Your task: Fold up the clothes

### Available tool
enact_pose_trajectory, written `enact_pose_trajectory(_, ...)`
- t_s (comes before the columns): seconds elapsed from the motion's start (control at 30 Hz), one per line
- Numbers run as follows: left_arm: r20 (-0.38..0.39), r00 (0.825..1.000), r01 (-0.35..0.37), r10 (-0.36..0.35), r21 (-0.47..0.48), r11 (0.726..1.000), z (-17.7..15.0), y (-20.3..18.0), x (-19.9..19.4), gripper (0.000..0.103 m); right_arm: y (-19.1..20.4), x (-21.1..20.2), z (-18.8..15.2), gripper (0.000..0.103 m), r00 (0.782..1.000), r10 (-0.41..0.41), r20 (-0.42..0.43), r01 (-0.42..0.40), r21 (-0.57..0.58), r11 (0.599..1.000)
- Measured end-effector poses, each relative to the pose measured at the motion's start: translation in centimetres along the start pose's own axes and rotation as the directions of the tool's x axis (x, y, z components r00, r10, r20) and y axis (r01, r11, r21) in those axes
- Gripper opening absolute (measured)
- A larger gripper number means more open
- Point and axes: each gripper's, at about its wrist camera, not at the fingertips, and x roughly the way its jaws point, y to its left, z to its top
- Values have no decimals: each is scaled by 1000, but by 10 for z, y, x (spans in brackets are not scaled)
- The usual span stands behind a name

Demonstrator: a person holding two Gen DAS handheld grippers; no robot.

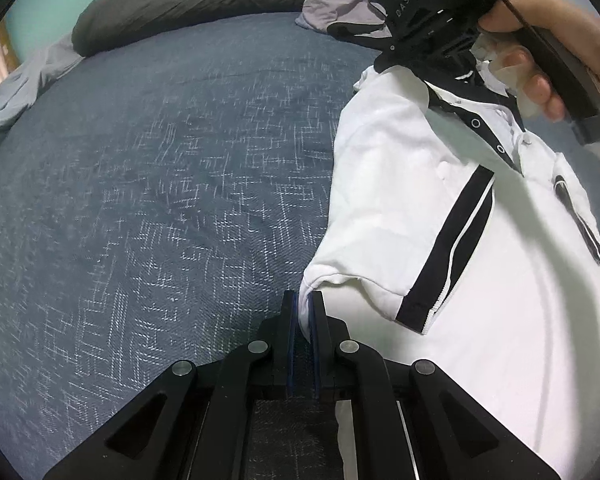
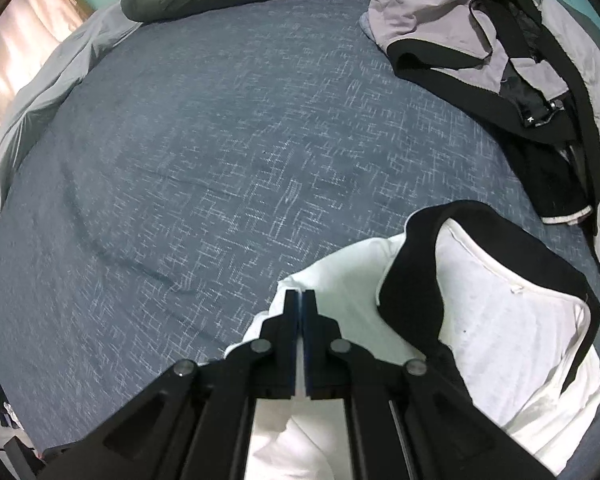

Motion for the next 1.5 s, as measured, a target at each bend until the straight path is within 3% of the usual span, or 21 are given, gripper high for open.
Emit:
enact_pose_trajectory(0.13,0,1000,10,-10,-11,1000,-5,6,-4,6,-4,-3,-1,2,1000,6,7,-6,11,1000)
enact_pose_trajectory(0.3,0,1000,12,-12,-14,1000,-6,4,-4,6,-13,-6,-2,2,993,109,41,-112,72,991)
enact_pose_trajectory(0.57,-1,1000,10,-10,-10,1000,-2,0,-1,6,-22,-18,-6,4,983,149,112,-161,109,981)
enact_pose_trajectory(0.63,-1,1000,10,-10,-9,1000,-1,0,-1,6,-30,-23,-9,7,976,166,143,-185,129,974)
enact_pose_trajectory(0.7,-2,1000,9,-9,-9,1000,-2,0,-1,6,-38,-31,-14,23,967,182,175,-210,152,966)
enact_pose_trajectory(0.77,-2,1000,8,-8,-10,1000,-2,0,-2,6,-44,-35,-28,28,961,210,180,-240,165,957)
enact_pose_trajectory(0.93,-3,1000,7,-7,-10,1000,-3,0,-2,6,-42,-26,-64,28,980,184,71,-192,130,973)
enact_pose_trajectory(1.13,-4,1000,5,-5,-11,1000,-3,-1,-3,6,-39,-20,-95,29,988,155,-23,-153,82,985)
enact_pose_trajectory(1.5,-5,1000,13,-13,-16,1000,-4,1,-2,6,-34,-22,-121,29,984,154,-89,-151,40,988)
